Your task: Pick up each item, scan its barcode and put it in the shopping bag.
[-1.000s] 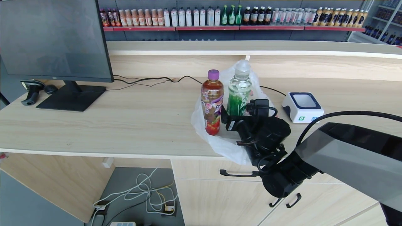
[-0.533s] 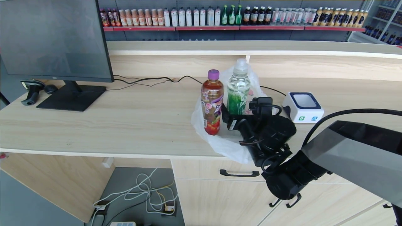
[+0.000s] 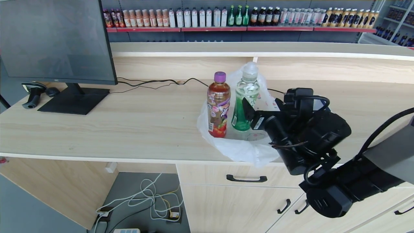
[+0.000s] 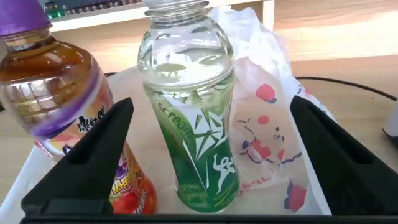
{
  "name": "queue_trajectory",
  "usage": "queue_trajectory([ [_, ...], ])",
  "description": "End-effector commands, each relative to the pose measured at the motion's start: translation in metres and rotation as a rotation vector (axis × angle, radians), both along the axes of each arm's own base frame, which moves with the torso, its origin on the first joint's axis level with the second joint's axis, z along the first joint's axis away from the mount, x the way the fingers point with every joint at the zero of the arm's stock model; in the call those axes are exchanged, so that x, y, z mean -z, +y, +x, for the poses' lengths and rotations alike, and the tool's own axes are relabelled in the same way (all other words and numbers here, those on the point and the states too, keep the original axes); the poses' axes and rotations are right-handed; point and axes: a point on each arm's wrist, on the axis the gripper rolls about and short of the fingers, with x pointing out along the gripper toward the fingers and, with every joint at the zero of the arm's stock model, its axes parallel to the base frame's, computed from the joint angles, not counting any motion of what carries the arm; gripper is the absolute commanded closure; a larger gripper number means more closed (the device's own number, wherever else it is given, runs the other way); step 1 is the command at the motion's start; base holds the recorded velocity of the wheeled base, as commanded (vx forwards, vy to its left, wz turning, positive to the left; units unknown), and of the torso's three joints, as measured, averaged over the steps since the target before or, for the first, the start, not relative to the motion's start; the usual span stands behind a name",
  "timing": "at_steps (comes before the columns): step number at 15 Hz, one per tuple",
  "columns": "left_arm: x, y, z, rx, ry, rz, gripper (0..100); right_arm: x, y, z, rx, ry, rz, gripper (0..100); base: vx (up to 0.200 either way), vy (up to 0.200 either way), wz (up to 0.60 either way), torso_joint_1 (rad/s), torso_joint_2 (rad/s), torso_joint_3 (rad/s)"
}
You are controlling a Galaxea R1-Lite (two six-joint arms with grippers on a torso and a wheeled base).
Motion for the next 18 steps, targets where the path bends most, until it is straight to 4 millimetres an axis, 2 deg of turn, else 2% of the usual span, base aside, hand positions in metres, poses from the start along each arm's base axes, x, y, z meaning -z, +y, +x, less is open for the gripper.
queue_trajectory([
  [1, 0.000, 0.000, 0.000, 0.000, 0.000, -0.001, 0, -0.024, -0.029, -0.056, -0.028, -0.007, 0.017, 0, 0.000, 0.000, 0.00, 0.000, 0.00, 0.000],
  [3, 0.000, 0.000, 0.000, 0.000, 0.000, 0.000, 0, -0.020, -0.041, -0.087, -0.065, 0.027, 0.010, 0, 0.000, 0.000, 0.00, 0.000, 0.00, 0.000],
  [8, 0.000, 0.000, 0.000, 0.000, 0.000, -0.001, 0, -0.004, -0.081, -0.140, -0.066, 0.098, -0.025, 0, 0.000, 0.000, 0.00, 0.000, 0.00, 0.000],
  [11, 0.000, 0.000, 0.000, 0.000, 0.000, 0.002, 0, 0.021, -0.098, -0.165, -0.073, 0.194, -0.085, 0, 0.000, 0.000, 0.00, 0.000, 0.00, 0.000],
  [14, 0.000, 0.000, 0.000, 0.000, 0.000, -0.001, 0, 0.027, -0.089, -0.173, -0.143, 0.212, -0.130, 0, 0.000, 0.000, 0.00, 0.000, 0.00, 0.000],
  [15, 0.000, 0.000, 0.000, 0.000, 0.000, 0.000, 0, 0.033, -0.077, -0.176, -0.204, 0.239, -0.158, 0, 0.000, 0.000, 0.00, 0.000, 0.00, 0.000],
  [18, 0.000, 0.000, 0.000, 0.000, 0.000, 0.000, 0, 0.045, -0.070, -0.171, -0.210, 0.289, -0.197, 0, 0.000, 0.000, 0.00, 0.000, 0.00, 0.000],
])
